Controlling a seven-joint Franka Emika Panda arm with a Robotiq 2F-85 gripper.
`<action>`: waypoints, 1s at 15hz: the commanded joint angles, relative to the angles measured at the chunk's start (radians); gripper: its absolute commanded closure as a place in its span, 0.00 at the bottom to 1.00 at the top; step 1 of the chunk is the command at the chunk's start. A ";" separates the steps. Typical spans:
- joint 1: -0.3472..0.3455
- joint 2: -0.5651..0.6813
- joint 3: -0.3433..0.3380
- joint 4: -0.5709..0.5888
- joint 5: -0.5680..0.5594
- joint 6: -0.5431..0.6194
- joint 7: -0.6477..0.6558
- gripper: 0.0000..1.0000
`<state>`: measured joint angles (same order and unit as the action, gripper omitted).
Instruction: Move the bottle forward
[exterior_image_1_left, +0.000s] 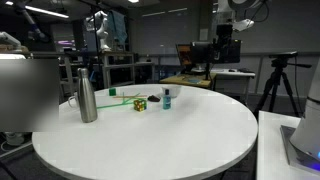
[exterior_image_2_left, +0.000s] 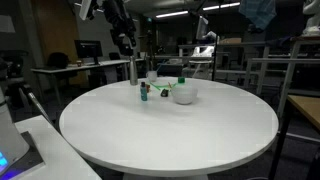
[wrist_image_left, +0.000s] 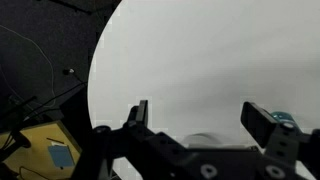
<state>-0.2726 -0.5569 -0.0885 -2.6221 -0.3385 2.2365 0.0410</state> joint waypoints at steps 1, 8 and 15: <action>0.007 0.000 -0.007 0.002 -0.004 -0.004 0.003 0.00; 0.043 0.015 -0.038 0.010 0.009 0.007 -0.106 0.00; 0.093 0.025 -0.061 0.019 0.025 -0.009 -0.232 0.00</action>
<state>-0.2090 -0.5491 -0.1314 -2.6220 -0.3337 2.2365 -0.1323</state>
